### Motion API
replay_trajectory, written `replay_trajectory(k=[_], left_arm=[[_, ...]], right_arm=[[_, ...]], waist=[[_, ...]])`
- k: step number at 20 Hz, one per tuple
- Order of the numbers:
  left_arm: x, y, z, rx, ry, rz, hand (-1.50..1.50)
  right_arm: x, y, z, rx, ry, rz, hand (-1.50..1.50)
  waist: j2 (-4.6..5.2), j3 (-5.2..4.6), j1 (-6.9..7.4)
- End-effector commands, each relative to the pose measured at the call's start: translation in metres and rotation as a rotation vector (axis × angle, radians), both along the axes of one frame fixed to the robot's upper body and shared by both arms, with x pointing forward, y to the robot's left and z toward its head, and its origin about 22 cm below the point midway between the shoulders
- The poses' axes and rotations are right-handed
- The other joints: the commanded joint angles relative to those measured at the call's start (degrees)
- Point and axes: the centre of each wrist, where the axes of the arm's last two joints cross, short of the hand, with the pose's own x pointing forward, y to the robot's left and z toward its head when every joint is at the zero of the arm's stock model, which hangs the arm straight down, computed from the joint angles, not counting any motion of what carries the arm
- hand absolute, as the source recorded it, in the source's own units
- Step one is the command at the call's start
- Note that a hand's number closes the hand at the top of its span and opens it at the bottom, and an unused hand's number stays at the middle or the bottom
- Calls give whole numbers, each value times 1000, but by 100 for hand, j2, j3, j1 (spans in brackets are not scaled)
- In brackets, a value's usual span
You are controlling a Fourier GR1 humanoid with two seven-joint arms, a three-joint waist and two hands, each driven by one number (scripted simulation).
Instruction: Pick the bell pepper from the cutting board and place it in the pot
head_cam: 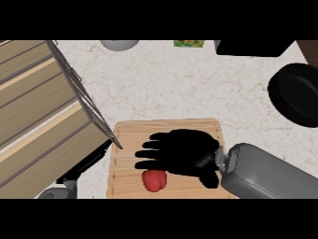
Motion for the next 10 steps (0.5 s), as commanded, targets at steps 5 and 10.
replay_trajectory(k=[5, 10], left_arm=[[59, 18, 87, 63, -287, -62, 0], [64, 13, 92, 55, -290, -72, 0]], right_arm=[[-13, 13, -23, 46, 3, 32, -150], [-18, 22, -29, 25, -34, 13, -150]], waist=[[-105, 266, -3], [-141, 264, -57]])
